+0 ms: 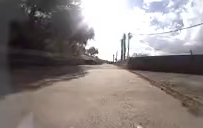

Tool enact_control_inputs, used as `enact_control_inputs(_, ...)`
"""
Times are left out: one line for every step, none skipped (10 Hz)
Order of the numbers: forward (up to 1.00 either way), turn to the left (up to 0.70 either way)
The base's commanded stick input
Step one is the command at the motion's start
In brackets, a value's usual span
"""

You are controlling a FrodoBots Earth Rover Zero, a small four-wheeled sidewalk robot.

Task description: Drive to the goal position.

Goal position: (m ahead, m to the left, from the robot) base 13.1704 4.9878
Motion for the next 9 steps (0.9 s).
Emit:
enact_control_inputs(0.70,0.00)
enact_control_inputs(0.70,0.00)
enact_control_inputs(0.70,0.00)
enact_control_inputs(0.70,0.00)
enact_control_inputs(0.70,0.00)
enact_control_inputs(0.70,0.00)
enact_control_inputs(0.70,0.00)
enact_control_inputs(0.70,0.00)
enact_control_inputs(0.70,0.00)
